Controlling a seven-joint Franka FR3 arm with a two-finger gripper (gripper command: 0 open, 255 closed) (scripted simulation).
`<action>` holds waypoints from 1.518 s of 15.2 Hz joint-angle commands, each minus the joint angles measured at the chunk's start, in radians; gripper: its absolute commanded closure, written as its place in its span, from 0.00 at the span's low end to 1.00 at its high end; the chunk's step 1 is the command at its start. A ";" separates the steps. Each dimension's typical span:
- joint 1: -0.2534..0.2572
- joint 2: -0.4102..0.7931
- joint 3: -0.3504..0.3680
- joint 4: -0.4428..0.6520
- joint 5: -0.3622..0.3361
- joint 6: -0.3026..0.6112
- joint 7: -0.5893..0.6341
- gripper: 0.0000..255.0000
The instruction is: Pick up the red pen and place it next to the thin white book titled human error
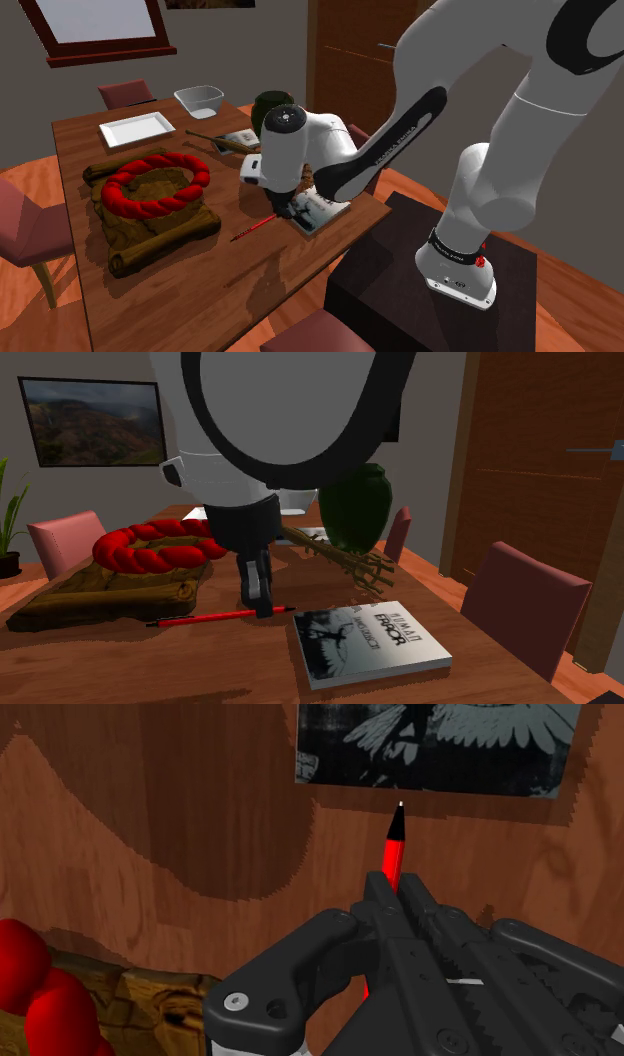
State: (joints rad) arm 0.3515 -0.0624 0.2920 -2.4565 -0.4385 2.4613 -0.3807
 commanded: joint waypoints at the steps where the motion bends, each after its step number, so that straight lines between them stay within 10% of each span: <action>1: 0.003 -0.022 0.000 0.006 0.023 -0.023 -0.021 1.00; 23: -0.118 0.498 -0.121 0.737 0.007 -0.174 -0.333 1.00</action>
State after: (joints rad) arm 0.2364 0.4036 0.1730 -1.7715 -0.4346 2.3048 -0.6968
